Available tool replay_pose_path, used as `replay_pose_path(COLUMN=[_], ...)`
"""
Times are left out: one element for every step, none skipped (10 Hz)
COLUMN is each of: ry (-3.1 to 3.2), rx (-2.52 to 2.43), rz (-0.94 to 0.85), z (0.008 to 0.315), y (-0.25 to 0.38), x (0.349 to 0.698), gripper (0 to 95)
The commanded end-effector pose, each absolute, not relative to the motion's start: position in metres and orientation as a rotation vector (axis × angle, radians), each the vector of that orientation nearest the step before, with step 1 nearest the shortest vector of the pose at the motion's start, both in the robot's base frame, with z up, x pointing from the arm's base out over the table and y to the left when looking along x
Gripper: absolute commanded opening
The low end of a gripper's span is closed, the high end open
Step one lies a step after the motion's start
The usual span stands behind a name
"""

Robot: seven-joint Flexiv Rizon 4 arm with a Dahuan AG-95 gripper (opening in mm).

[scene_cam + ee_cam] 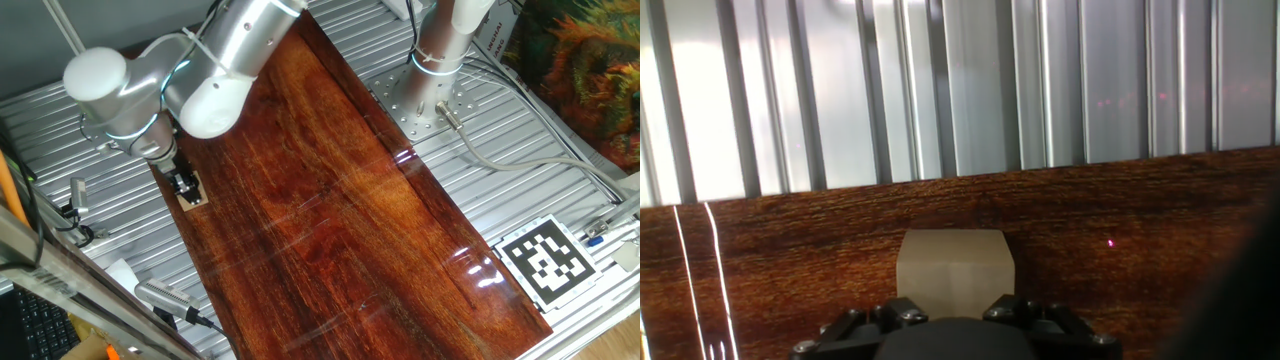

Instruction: Hold a small block with the gripper and sweep it from left to right on the table

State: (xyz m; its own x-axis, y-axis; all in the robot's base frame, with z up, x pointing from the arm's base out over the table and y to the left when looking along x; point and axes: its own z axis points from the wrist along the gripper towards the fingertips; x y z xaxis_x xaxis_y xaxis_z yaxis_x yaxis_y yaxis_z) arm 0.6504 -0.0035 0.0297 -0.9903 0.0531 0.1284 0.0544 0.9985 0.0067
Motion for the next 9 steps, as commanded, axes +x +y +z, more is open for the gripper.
replay_pose_path(ry=[-2.986, -2.996, -2.986, -2.89, -2.787, -2.826, -2.911, -2.915, -2.92], rx=[-0.087, -0.085, -0.088, -0.08, -0.106, -0.126, -0.109, -0.112, -0.112], rz=[-0.016, -0.013, -0.02, -0.01, -0.083, -0.099, -0.087, -0.087, -0.083], z=[0.031, 0.025, 0.025, 0.028, 0.037, 0.041, 0.038, 0.032, 0.028], y=[-0.004, -0.003, -0.003, -0.004, -0.004, -0.004, -0.004, -0.004, -0.004], x=[0.652, 0.651, 0.651, 0.65, 0.65, 0.65, 0.65, 0.649, 0.649], gripper=[19.0, 19.0, 19.0, 19.0, 19.0, 19.0, 19.0, 19.0, 19.0])
